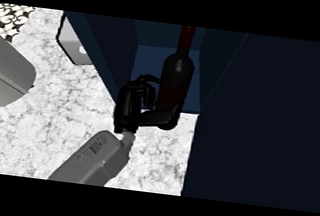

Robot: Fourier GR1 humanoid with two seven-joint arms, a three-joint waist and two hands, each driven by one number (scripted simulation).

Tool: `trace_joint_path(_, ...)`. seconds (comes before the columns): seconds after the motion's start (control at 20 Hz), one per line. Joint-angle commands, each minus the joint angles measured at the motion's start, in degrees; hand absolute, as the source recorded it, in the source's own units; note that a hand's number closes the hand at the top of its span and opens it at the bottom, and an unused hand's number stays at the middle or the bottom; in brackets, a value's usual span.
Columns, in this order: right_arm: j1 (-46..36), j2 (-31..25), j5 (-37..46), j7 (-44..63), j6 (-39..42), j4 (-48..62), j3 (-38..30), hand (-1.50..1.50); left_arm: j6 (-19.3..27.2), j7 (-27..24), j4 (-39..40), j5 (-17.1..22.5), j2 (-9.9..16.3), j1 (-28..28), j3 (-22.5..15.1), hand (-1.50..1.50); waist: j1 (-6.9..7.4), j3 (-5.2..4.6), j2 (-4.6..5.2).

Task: Pick up the wine, place it into the cabinet and close the cabinet

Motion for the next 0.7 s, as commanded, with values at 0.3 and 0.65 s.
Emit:
trace_joint_path(0.3, 0.41, -0.24, -9.33, 5.58, -0.61, -9.66, -3.43, -1.50, -2.56, -6.21, 11.57, 12.67, -0.01, -7.95, 1.05, 1.50, -0.10, 0.00, 0.10)
trace_joint_path(0.65, 1.76, -0.23, -8.41, 6.42, 0.02, -11.58, -1.53, -1.50, -2.72, -6.78, 17.31, 15.08, -0.01, -12.30, 1.79, 1.50, 0.07, 0.01, -0.04)
